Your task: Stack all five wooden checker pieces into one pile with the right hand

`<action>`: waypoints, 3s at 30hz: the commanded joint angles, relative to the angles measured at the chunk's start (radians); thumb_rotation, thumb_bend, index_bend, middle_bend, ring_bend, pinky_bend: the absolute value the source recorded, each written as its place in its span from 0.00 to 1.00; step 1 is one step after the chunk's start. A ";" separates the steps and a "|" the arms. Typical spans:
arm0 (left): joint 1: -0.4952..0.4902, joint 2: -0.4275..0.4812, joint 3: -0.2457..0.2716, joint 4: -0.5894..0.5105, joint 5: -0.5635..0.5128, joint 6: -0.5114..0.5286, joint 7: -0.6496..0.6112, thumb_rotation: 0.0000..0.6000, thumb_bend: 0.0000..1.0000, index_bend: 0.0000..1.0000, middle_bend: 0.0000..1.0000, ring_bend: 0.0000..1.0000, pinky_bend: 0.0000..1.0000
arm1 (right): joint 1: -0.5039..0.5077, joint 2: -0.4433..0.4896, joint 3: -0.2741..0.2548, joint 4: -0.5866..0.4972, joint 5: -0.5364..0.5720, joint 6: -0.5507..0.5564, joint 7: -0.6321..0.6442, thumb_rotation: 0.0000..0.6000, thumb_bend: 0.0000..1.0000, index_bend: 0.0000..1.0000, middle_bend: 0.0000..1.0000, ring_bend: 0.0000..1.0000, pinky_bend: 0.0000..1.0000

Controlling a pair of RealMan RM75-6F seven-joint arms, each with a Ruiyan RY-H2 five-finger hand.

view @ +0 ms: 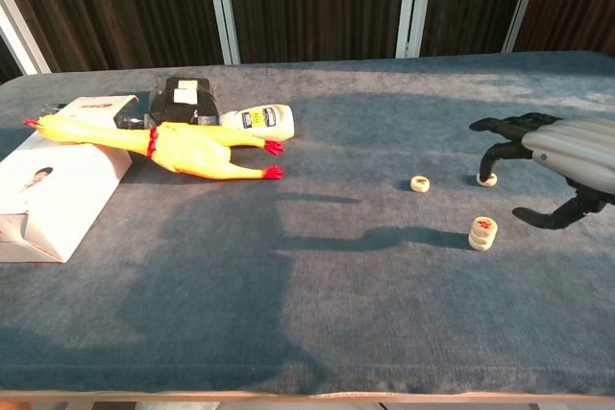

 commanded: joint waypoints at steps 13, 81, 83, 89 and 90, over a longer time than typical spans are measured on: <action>-0.005 -0.008 -0.002 0.000 -0.005 -0.011 0.013 1.00 0.48 0.00 0.00 0.00 0.00 | 0.098 -0.123 0.113 0.254 0.165 -0.156 0.047 1.00 0.48 0.47 0.05 0.00 0.00; -0.003 -0.003 -0.005 0.002 -0.010 -0.007 0.000 1.00 0.48 0.00 0.00 0.00 0.00 | 0.045 -0.007 -0.049 -0.016 -0.042 0.000 0.004 1.00 0.48 0.68 0.08 0.00 0.00; -0.003 -0.003 -0.005 0.002 -0.010 -0.007 -0.001 1.00 0.48 0.00 0.00 0.00 0.00 | 0.044 -0.008 -0.049 -0.012 -0.040 -0.004 0.002 1.00 0.48 0.68 0.08 0.00 0.00; -0.003 -0.002 -0.004 0.002 -0.009 -0.008 -0.002 1.00 0.48 0.00 0.00 0.00 0.00 | 0.045 -0.021 -0.049 -0.002 -0.039 -0.017 0.002 1.00 0.48 0.67 0.08 0.00 0.00; -0.003 -0.002 -0.004 0.002 -0.009 -0.008 -0.002 1.00 0.48 0.00 0.00 0.00 0.00 | 0.045 -0.023 -0.049 -0.001 -0.040 -0.018 0.002 1.00 0.48 0.67 0.08 0.00 0.00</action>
